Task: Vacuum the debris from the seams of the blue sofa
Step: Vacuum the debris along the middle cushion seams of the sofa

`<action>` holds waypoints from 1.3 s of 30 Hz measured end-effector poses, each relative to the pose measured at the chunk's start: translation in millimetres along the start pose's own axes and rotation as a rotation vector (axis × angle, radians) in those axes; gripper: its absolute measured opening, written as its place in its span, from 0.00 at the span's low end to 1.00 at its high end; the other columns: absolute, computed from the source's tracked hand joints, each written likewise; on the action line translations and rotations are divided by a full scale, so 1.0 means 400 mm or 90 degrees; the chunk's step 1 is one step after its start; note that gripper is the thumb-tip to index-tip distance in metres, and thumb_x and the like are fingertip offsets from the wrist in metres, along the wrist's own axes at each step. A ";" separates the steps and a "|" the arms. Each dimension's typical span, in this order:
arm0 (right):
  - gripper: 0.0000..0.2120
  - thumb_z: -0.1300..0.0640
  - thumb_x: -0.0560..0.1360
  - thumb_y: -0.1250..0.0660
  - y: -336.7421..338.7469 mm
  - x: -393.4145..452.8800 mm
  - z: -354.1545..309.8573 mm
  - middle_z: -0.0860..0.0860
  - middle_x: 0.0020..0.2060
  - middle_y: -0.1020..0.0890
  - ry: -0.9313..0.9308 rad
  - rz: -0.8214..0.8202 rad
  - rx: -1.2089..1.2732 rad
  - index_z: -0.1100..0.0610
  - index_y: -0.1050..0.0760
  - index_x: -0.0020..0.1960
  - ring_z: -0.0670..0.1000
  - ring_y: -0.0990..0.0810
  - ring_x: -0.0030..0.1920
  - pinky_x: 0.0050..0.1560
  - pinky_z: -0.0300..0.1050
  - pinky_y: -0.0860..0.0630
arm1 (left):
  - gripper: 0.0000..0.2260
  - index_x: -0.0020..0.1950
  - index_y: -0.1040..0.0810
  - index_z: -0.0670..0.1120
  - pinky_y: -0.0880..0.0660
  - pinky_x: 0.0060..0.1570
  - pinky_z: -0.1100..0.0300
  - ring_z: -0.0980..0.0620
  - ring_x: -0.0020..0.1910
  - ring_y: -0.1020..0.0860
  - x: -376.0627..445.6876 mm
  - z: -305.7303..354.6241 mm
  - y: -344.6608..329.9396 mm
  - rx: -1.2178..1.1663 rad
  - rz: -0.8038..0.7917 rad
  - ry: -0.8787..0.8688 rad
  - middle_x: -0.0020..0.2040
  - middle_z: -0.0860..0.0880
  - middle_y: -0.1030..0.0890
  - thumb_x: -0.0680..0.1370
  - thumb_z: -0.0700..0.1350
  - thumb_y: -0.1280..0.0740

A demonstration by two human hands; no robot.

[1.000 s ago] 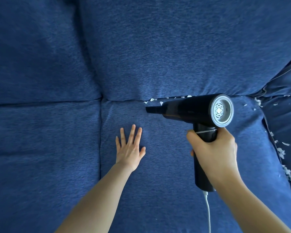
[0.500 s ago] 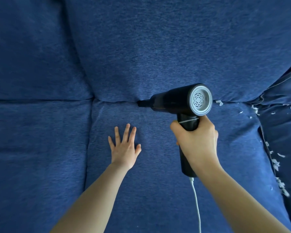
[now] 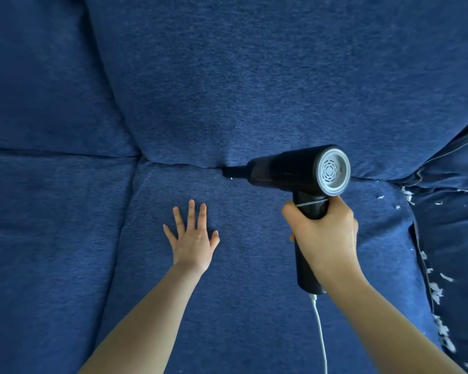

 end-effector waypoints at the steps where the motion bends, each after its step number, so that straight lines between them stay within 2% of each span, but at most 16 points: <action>1: 0.10 0.50 0.68 0.29 0.007 0.003 0.004 0.53 0.31 0.18 0.004 0.000 -0.003 0.55 0.26 0.41 0.56 0.18 0.41 0.38 0.44 0.28 | 0.32 0.79 0.61 0.50 0.59 0.74 0.38 0.43 0.77 0.66 0.001 0.003 0.000 0.010 0.015 -0.008 0.79 0.48 0.64 0.82 0.59 0.49; 4: 0.10 0.50 0.68 0.28 0.025 0.002 0.006 0.53 0.30 0.18 0.017 0.004 -0.011 0.55 0.26 0.40 0.57 0.17 0.39 0.39 0.46 0.25 | 0.32 0.80 0.58 0.47 0.57 0.76 0.44 0.46 0.78 0.62 0.002 0.007 0.003 0.024 0.033 -0.015 0.79 0.46 0.61 0.82 0.58 0.48; 11: 0.11 0.50 0.67 0.28 0.012 0.001 -0.003 0.53 0.29 0.19 0.011 0.008 -0.010 0.56 0.26 0.40 0.58 0.17 0.39 0.42 0.49 0.23 | 0.32 0.79 0.59 0.47 0.56 0.76 0.45 0.47 0.78 0.61 0.001 -0.001 0.017 0.041 0.010 -0.027 0.79 0.46 0.61 0.82 0.58 0.48; 16: 0.11 0.51 0.67 0.29 0.034 -0.034 -0.016 0.55 0.30 0.18 0.009 0.006 -0.001 0.58 0.25 0.39 0.57 0.19 0.40 0.41 0.49 0.24 | 0.31 0.79 0.58 0.48 0.54 0.76 0.46 0.47 0.78 0.60 -0.001 -0.010 0.028 0.052 0.002 -0.044 0.80 0.46 0.60 0.82 0.57 0.48; 18: 0.11 0.51 0.67 0.29 0.036 -0.049 -0.013 0.55 0.29 0.18 0.002 -0.003 -0.007 0.59 0.25 0.39 0.57 0.20 0.39 0.38 0.46 0.26 | 0.31 0.79 0.58 0.48 0.54 0.76 0.46 0.47 0.78 0.60 -0.003 -0.011 0.033 0.057 0.000 -0.050 0.80 0.46 0.61 0.83 0.57 0.48; 27: 0.11 0.51 0.68 0.28 0.037 -0.053 -0.008 0.55 0.30 0.18 -0.008 0.027 -0.012 0.59 0.25 0.39 0.53 0.21 0.38 0.35 0.41 0.30 | 0.30 0.79 0.57 0.45 0.53 0.76 0.42 0.46 0.78 0.61 -0.011 -0.015 0.030 0.052 -0.018 -0.076 0.79 0.51 0.63 0.83 0.54 0.48; 33: 0.10 0.51 0.69 0.29 0.034 -0.027 -0.011 0.55 0.32 0.17 -0.015 0.039 -0.038 0.56 0.25 0.41 0.51 0.21 0.38 0.35 0.40 0.32 | 0.29 0.79 0.58 0.45 0.53 0.76 0.42 0.48 0.78 0.62 -0.011 -0.015 0.028 0.052 -0.029 -0.077 0.79 0.51 0.62 0.83 0.53 0.49; 39: 0.11 0.50 0.69 0.28 0.035 -0.014 -0.020 0.53 0.31 0.18 -0.005 0.061 -0.058 0.56 0.26 0.41 0.55 0.21 0.40 0.38 0.47 0.31 | 0.29 0.79 0.58 0.49 0.52 0.76 0.42 0.47 0.78 0.60 -0.012 -0.017 0.037 0.039 -0.024 -0.089 0.80 0.51 0.60 0.83 0.53 0.47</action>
Point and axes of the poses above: each hand's wrist, its own x-axis towards the middle knuckle, its own y-axis out of the back of the hand, z = x × y, the point moved 1 cm from there along x, towards the middle knuckle
